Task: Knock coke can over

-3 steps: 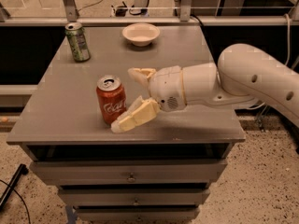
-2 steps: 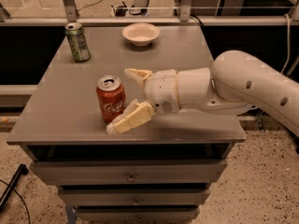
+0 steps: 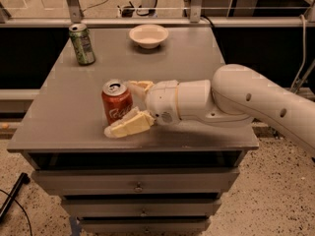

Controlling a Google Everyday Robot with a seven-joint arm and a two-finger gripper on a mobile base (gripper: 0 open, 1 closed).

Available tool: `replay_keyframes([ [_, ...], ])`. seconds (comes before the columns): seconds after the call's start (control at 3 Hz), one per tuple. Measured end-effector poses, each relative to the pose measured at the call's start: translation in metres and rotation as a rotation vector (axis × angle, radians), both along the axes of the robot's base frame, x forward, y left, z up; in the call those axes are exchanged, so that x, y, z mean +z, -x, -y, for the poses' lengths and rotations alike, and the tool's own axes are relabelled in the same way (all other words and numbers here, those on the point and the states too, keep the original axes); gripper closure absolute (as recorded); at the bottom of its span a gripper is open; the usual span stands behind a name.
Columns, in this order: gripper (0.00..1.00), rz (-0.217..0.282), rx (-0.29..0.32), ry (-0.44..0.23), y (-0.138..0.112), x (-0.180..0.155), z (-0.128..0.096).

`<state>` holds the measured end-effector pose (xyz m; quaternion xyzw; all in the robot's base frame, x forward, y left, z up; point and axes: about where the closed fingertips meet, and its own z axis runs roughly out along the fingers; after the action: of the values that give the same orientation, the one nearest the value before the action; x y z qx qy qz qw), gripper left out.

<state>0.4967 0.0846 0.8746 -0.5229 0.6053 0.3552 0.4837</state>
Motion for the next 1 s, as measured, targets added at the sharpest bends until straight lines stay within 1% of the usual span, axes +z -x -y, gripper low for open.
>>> replay_keyframes([
  [0.33, 0.41, -0.027, -0.018, -0.034, -0.004, -0.008, -0.007],
  [0.67, 0.56, -0.048, -0.028, -0.076, -0.007, -0.01, -0.012],
  [1.0, 0.75, -0.055, -0.032, -0.115, -0.011, -0.006, -0.017],
])
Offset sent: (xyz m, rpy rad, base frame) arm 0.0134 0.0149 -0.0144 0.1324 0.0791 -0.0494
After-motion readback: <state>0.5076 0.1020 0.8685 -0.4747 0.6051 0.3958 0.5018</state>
